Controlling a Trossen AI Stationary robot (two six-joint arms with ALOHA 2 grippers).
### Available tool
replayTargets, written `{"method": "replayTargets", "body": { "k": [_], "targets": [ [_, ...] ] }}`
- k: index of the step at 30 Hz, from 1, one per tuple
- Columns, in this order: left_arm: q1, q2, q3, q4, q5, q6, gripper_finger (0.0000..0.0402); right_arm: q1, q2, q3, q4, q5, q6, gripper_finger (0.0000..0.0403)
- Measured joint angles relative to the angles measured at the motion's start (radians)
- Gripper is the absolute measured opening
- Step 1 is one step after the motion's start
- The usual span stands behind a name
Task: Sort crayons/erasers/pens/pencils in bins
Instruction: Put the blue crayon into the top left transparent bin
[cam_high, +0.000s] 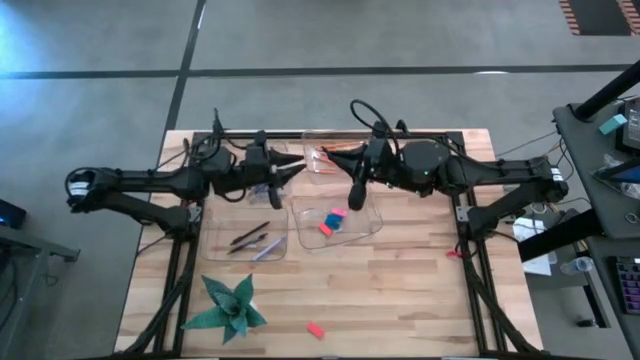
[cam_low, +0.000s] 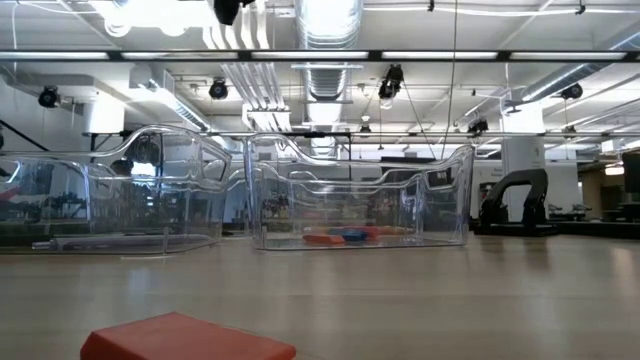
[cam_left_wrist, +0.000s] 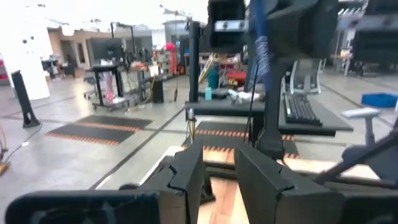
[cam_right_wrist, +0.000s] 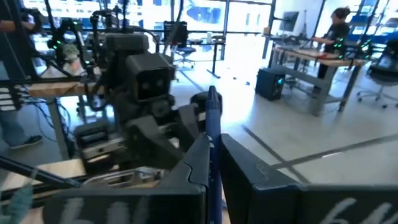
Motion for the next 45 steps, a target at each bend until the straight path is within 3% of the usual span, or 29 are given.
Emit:
{"method": "replayTargets", "body": {
  "k": [7, 15, 21, 45],
  "targets": [
    [0.0, 0.062, 0.026, 0.103, 0.013, -0.003, 0.008, -0.05, 0.009, 0.009, 0.003, -0.085, -0.03, 0.0013],
    [0.026, 0.103, 0.082, 0.106, 0.02, -0.004, 0.008, -0.112, 0.032, 0.009, 0.042, -0.205, -0.029, 0.0013],
    [0.025, 0.105, 0.1, 0.106, 0.077, -0.007, 0.008, -0.132, 0.029, 0.009, 0.057, -0.208, -0.02, 0.0013],
    [0.026, 0.105, 0.119, 0.107, 0.071, -0.03, 0.008, -0.133, 0.109, 0.01, 0.21, -0.287, 0.022, 0.0013]
  ]
}}
